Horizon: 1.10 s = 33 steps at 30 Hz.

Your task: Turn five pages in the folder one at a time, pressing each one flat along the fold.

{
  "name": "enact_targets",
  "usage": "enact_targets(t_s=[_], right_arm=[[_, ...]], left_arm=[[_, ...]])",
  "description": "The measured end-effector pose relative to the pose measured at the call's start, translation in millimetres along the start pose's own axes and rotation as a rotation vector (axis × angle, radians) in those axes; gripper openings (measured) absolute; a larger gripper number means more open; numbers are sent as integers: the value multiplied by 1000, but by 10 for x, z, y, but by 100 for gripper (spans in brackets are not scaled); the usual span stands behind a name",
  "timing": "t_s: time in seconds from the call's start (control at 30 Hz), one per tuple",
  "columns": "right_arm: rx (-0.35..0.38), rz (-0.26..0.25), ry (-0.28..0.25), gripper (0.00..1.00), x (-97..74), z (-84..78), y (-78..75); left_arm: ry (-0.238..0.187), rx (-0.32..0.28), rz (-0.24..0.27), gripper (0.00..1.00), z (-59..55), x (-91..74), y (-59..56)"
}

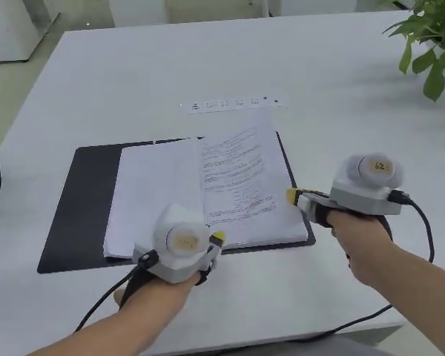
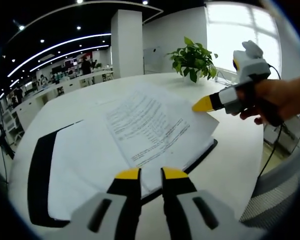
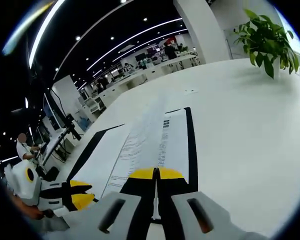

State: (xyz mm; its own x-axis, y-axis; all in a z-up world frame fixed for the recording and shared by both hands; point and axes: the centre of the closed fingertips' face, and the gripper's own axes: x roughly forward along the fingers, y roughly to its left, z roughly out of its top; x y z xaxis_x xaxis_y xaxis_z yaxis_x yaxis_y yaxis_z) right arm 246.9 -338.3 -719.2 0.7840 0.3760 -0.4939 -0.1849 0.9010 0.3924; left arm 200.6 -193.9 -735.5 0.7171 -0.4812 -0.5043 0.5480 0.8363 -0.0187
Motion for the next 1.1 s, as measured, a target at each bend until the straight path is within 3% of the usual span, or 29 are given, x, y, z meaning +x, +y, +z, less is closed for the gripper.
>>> enact_targets(t_s=[0.2,0.43,0.7,0.93,1.1], right_arm=[[14,17,-21,0,-54,77,128],[31,41,-39,0,-86,130,348],[41,95,-55,0,-67,216,730],[34,179,-53,0,70,222,1288],[14,238,-25,0,252,141,1745]], left_arm=[[-37,-12,0,14,126,-217,103],[-78,-11,21,13,218,-490,297],[-137,8,49,13,371,-815,568],[-172,3,77,12,413,-1077,816],[-182,5,111,12,362,-1284,1081]])
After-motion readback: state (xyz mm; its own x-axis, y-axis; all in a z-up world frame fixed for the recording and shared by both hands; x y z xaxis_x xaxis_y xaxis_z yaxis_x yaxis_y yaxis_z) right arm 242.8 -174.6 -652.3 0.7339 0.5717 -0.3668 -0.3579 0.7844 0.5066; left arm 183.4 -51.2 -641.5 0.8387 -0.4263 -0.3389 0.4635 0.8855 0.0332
